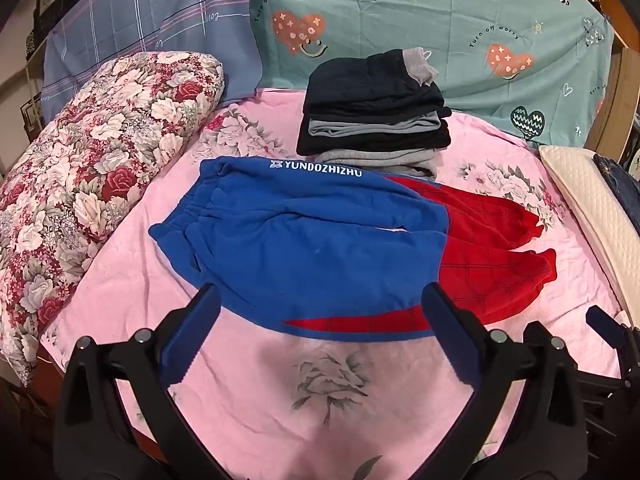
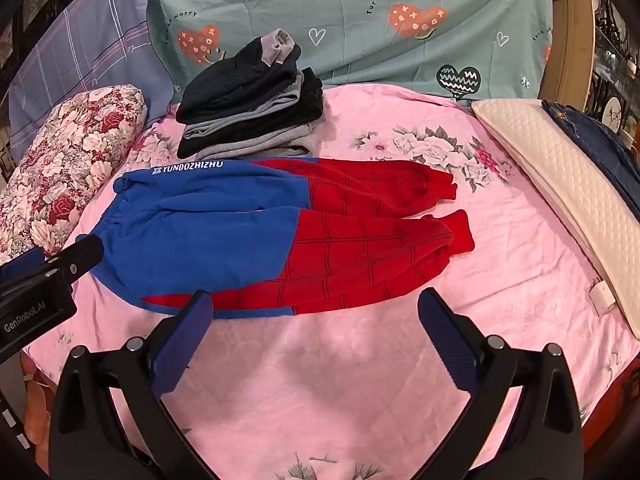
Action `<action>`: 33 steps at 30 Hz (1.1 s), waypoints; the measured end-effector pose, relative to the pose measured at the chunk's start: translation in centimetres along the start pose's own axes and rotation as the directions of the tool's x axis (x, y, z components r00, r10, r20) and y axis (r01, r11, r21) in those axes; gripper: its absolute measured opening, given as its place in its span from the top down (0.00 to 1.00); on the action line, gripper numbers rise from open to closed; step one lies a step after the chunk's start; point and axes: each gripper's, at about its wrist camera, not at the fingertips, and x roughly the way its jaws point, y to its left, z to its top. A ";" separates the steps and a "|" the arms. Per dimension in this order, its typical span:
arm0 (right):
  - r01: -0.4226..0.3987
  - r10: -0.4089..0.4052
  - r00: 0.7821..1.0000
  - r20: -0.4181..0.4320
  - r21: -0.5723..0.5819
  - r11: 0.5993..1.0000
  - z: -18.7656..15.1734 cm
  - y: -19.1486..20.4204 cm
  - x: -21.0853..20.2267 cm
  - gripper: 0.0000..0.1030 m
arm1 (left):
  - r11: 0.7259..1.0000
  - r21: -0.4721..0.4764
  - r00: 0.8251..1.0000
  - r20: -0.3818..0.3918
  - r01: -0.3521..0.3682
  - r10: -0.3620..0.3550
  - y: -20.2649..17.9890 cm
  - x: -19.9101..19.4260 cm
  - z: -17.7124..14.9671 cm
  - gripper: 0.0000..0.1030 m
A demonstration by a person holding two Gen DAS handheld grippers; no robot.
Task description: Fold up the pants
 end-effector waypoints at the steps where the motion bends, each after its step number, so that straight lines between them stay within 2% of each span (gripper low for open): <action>1: -0.002 0.002 1.000 0.002 0.001 1.000 0.0 0.0 0.0 0.01 | 1.000 0.000 1.000 0.000 -0.001 0.001 0.0 0.0 0.0 0.02; 8: 0.001 -0.001 1.000 0.005 -0.004 1.000 0.0 0.1 0.0 0.01 | 1.000 -0.004 1.000 -0.002 -0.002 0.002 1.1 0.0 -0.1 0.02; 23: 0.002 -0.002 1.000 0.004 -0.003 1.000 0.3 -0.5 -0.1 0.01 | 1.000 -0.003 1.000 -0.003 -0.011 0.011 0.8 0.4 -0.4 0.02; 33: 0.002 -0.002 1.000 0.004 -0.004 1.000 0.0 0.6 0.2 0.01 | 1.000 -0.003 1.000 -0.005 -0.012 0.012 0.9 0.4 -0.4 0.02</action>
